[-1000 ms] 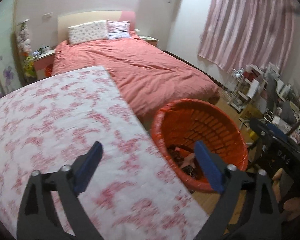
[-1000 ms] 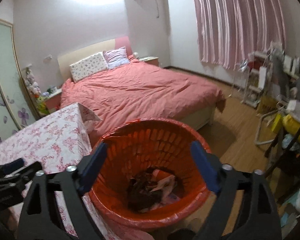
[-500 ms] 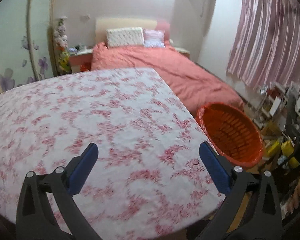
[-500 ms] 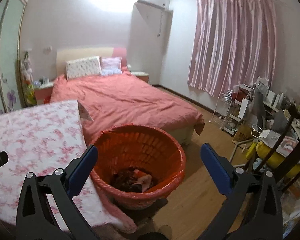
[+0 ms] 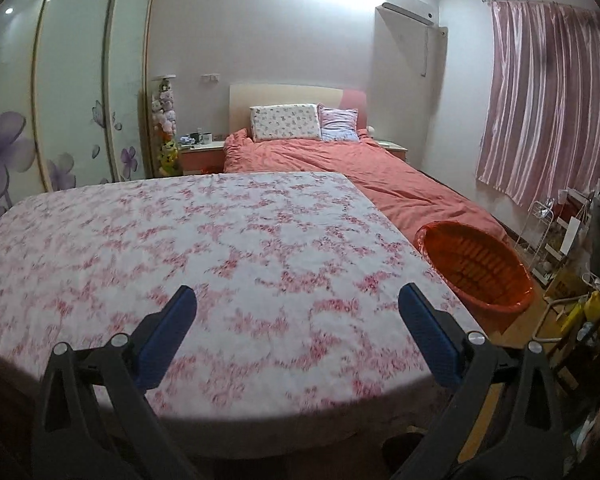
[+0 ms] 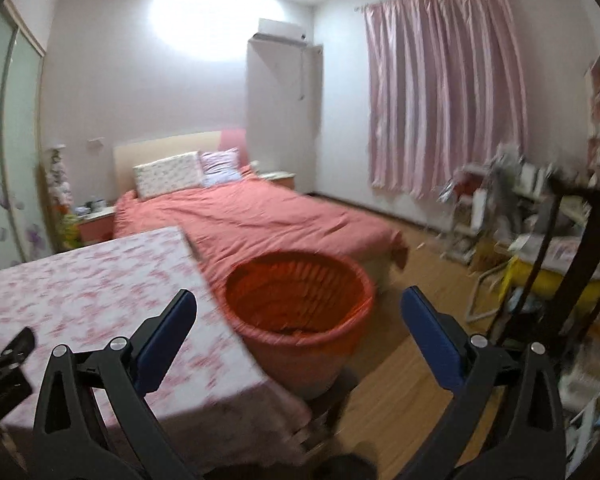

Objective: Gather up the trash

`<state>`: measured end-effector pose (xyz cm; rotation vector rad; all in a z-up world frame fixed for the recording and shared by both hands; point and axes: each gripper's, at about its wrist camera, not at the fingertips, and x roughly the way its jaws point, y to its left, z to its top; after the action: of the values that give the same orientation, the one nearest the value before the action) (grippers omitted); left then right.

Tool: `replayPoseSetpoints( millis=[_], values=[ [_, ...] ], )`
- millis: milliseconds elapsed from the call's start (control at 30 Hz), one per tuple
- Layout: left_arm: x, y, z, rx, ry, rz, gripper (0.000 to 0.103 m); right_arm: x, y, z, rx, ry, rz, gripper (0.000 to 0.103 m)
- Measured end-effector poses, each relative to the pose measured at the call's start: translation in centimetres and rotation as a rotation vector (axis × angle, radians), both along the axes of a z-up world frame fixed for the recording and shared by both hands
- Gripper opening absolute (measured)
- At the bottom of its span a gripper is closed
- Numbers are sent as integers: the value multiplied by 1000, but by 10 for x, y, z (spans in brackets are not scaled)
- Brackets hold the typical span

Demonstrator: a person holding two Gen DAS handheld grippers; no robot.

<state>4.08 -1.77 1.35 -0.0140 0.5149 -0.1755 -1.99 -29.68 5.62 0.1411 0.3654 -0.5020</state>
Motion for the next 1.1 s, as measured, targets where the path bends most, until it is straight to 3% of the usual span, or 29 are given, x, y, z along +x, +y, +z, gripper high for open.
replayPoseSetpoints(
  millis=[267,600,1100],
  values=[
    [-29,7,1,-28,-31,29,99,-2,20,-13,31,88,37,101],
    [-40,3,1,0,-45,32,99,-4,34,-26,38,177,21,101],
    [-45,2,1,8,-40,30,99,-5,39,-25,24,193,11,101]
  ],
)
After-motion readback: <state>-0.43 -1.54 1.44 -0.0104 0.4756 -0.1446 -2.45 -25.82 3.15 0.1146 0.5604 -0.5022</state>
